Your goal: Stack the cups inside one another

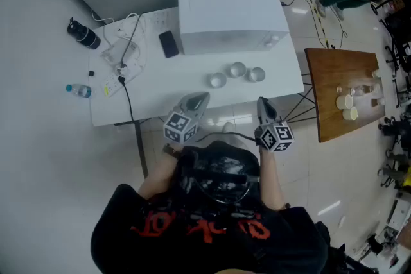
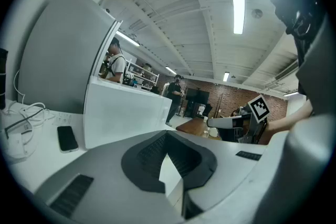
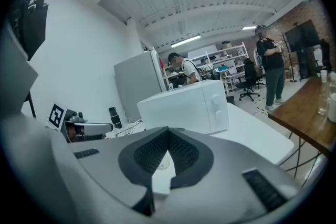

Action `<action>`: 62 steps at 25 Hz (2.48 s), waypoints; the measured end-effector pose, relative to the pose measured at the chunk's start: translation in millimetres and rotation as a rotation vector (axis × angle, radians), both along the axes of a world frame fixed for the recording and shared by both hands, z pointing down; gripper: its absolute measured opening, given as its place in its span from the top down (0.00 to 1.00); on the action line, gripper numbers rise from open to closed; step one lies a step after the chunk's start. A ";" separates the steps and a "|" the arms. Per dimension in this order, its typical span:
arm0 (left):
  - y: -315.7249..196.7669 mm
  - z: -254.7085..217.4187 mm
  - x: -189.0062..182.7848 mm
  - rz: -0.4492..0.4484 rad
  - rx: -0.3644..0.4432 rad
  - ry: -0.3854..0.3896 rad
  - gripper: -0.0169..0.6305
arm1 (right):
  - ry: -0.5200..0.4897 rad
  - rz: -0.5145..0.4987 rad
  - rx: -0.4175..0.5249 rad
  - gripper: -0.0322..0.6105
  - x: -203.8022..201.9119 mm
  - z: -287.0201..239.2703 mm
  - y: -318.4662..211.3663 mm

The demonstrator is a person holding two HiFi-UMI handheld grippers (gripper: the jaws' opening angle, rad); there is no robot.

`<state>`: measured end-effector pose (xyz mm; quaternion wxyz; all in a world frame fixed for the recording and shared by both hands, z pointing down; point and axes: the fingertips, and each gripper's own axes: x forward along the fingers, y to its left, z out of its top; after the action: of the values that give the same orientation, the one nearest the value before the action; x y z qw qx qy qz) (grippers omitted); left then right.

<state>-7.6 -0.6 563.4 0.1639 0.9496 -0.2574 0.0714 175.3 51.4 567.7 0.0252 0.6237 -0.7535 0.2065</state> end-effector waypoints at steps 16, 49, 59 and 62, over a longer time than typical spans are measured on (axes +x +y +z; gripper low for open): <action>-74.7 -38.3 73.8 -0.204 0.024 -0.006 0.97 | 0.093 -0.222 -0.047 0.94 91.4 25.7 -92.2; -85.4 -23.2 19.3 -0.277 -0.002 0.019 0.97 | 0.513 -0.621 -0.787 0.75 101.1 180.5 -136.2; -86.1 -19.9 10.5 -0.268 -0.013 0.035 0.97 | 0.463 -0.570 -0.803 0.91 98.3 184.4 -127.4; -88.1 -21.0 12.5 -0.257 -0.016 0.037 0.97 | 0.441 -0.550 -0.804 0.91 101.0 181.3 -124.1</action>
<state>4.9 -88.7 542.3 0.1840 0.9086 -0.3735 0.0342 276.3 -72.7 749.0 0.4731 0.3730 -0.7272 0.3290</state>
